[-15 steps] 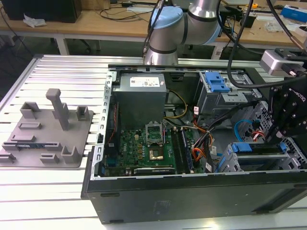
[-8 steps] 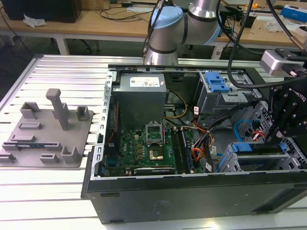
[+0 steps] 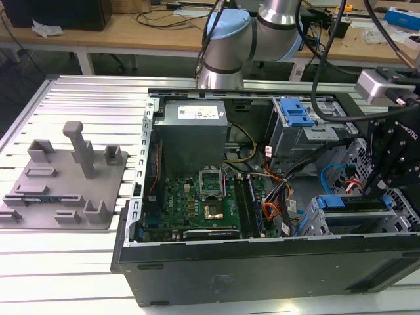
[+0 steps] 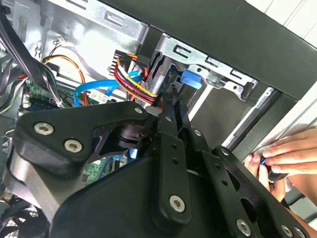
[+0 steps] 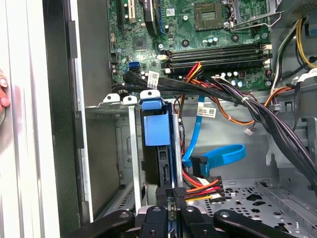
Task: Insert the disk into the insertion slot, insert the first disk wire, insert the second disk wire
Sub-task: 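Insert the first disk wire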
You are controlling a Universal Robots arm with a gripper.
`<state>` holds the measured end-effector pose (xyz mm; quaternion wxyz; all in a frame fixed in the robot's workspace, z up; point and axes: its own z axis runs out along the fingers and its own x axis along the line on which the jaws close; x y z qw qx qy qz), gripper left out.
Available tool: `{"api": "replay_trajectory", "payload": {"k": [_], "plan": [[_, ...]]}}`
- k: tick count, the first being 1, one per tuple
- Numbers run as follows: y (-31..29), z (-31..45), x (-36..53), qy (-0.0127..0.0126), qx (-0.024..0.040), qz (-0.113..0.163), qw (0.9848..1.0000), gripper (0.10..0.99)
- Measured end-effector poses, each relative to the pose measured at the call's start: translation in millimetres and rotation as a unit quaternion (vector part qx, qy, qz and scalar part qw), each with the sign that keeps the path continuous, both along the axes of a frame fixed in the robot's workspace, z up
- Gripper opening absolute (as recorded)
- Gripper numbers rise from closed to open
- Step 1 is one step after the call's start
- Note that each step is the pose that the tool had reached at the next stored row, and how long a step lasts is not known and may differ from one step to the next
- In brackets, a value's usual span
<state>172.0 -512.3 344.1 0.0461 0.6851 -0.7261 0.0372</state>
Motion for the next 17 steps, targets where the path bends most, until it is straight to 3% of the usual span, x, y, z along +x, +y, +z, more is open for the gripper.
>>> {"api": "replay_trajectory", "payload": {"k": [17], "plan": [[0.0,-3.5,0.5,0.001,0.0,0.006,1.0,0.165]]}}
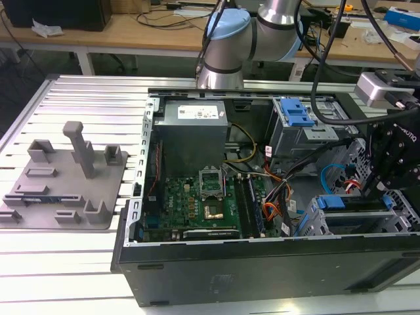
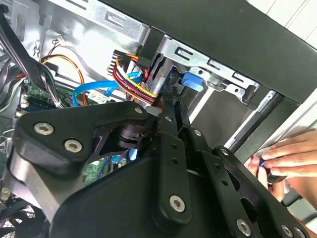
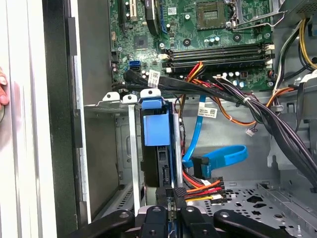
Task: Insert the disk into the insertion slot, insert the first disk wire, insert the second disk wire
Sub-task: 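Insert the first disk wire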
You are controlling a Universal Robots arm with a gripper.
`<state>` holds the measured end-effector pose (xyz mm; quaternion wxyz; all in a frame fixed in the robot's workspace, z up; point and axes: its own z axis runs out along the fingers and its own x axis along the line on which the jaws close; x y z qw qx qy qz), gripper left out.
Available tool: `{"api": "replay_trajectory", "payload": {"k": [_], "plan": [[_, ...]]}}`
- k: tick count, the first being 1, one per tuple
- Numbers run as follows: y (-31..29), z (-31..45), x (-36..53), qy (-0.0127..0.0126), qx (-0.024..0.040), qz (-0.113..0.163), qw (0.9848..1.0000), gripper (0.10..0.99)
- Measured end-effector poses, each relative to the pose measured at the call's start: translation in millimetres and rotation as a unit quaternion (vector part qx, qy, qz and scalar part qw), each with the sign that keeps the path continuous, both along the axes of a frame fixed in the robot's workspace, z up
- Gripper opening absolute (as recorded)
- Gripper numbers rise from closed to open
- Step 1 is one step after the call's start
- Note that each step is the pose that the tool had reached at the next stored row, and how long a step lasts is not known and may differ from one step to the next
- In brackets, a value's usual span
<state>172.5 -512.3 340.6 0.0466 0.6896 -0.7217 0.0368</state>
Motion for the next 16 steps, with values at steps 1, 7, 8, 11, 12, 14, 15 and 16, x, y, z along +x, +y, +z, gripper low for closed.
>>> {"api": "replay_trajectory", "payload": {"k": [1,7,8,11,12,14,15,16], "plan": [[0.0,0.0,0.0,0.0,0.0,0.001,1.0,0.165],[0.0,0.5,0.0,0.0,0.0001,0.002,1.0,0.165],[0.1,1.4,0.0,0.0,-0.0001,0.002,1.0,0.165],[0.3,5.0,0.0,0.0001,0.0,0.003,1.0,0.165],[0.3,5.0,0.0,0.0001,0.0,0.003,1.0,0.165],[0.1,5.3,0.0,0.0,0.003,0.003,1.0,0.165],[0.0,5.3,0.0,-0.0001,0.0086,0.003,1.0,0.165],[-0.3,5.2,0.0,-0.0001,0.0137,0.003,0.9999,0.165]]}}
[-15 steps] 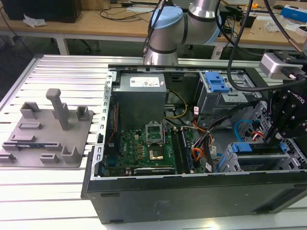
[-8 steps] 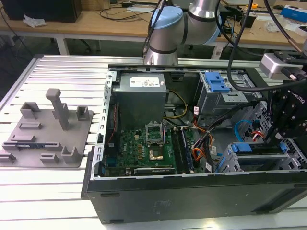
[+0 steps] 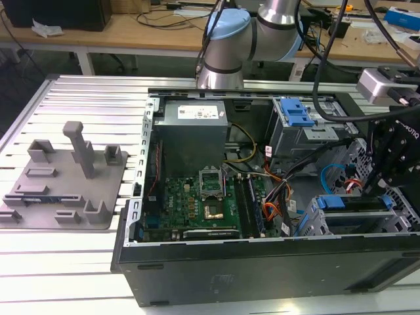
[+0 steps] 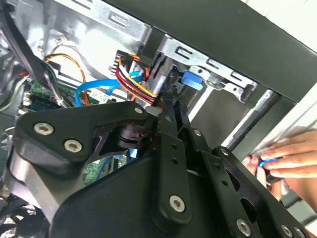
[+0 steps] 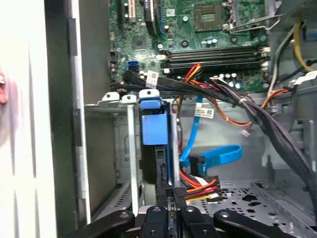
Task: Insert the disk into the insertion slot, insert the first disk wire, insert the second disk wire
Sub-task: 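Insert the first disk wire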
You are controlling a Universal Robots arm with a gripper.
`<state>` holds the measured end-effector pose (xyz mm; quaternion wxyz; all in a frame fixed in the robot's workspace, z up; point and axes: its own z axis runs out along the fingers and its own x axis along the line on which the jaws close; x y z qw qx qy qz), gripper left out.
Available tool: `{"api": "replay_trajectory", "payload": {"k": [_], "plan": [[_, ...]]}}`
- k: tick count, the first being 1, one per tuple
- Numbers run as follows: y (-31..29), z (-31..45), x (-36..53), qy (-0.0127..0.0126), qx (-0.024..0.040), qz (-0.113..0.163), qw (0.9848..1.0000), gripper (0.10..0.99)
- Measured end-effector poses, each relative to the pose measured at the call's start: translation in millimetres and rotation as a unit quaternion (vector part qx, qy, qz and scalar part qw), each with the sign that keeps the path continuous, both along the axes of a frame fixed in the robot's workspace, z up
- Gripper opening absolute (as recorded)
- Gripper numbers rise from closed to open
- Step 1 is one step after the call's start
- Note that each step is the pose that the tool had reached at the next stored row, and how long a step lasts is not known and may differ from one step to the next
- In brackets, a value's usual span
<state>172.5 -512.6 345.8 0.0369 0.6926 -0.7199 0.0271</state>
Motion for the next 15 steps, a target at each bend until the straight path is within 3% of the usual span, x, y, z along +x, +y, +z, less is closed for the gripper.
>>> {"api": "replay_trajectory", "payload": {"k": [5,8,15], "plan": [[-0.3,0.0,0.0,0.0,0.0012,0.0,1.0,0.165],[-4.2,-0.1,0.0,0.0,0.0012,0.0,1.0,0.165],[-4.4,-2.1,0.0,0.0,0.0012,0.0,1.0,0.165]]}}
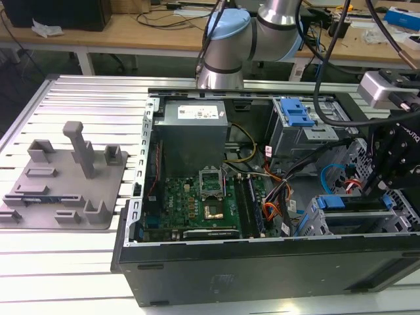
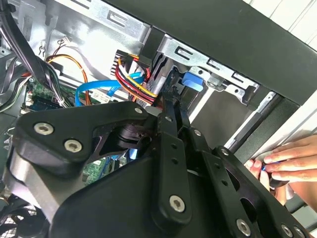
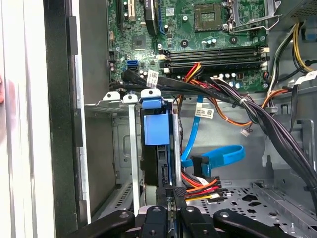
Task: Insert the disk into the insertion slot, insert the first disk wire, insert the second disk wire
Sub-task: 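Insert the first disk wire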
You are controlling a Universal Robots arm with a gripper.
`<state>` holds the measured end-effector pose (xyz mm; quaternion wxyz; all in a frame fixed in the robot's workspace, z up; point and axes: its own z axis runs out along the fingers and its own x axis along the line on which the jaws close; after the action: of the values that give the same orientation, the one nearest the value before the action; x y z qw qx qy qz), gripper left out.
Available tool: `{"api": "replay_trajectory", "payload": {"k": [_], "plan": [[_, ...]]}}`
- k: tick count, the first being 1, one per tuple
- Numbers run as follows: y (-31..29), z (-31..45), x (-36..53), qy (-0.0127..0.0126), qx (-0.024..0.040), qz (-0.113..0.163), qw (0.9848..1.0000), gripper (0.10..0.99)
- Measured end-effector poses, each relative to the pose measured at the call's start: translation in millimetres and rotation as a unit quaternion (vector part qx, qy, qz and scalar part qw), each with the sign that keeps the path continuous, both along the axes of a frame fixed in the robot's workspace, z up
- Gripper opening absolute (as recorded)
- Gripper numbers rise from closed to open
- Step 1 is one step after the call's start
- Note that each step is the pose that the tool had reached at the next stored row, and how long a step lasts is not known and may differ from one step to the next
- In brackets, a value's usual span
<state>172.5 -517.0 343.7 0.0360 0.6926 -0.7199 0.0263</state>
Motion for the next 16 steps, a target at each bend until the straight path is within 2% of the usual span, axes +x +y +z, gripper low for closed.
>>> {"api": "replay_trajectory", "payload": {"k": [16], "plan": [[0.0,-3.7,0.0,0.0001,0.0,0.0,1.0,0.165]]}}
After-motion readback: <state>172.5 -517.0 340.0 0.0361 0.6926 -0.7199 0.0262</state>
